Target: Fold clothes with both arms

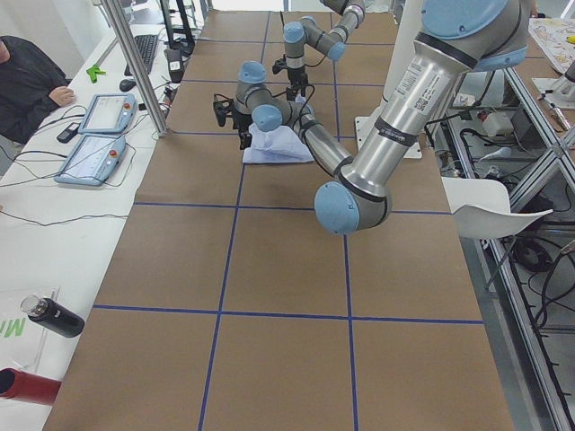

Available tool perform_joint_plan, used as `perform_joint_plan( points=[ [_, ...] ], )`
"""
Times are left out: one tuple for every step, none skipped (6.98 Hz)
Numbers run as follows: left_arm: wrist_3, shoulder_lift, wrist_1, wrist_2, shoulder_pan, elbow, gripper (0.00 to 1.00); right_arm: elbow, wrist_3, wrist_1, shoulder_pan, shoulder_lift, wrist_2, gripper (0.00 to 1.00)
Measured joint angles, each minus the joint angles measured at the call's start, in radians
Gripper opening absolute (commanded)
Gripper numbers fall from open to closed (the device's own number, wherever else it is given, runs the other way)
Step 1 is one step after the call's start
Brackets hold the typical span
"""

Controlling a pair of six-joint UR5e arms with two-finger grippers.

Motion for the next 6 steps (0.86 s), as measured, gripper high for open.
perform_joint_plan(
  points=[
    [0.014, 0.003, 0.001, 0.000, -0.002, -0.016, 0.99, 0.015, -0.023, 0.000, 0.029, -0.003, 0.001, 1.00],
    [0.062, 0.029, 0.003, -0.001, -0.007, -0.062, 0.99, 0.036, -0.071, 0.000, 0.069, -0.010, 0.001, 1.00],
    [0.147, 0.083, 0.006, -0.001, -0.017, -0.131, 0.99, 0.058, -0.157, 0.000, 0.120, -0.027, 0.001, 1.00],
    [0.243, 0.135, 0.008, -0.001, -0.042, -0.186, 0.99, 0.069, -0.282, -0.005, 0.178, -0.050, 0.001, 1.00],
    [0.351, 0.180, 0.008, -0.001, -0.077, -0.212, 0.99, 0.070, -0.437, -0.026, 0.243, -0.071, 0.002, 1.00],
    [0.490, 0.228, 0.008, -0.001, -0.124, -0.221, 0.99, 0.067, -0.601, -0.071, 0.314, -0.081, 0.007, 1.00]
  ],
)
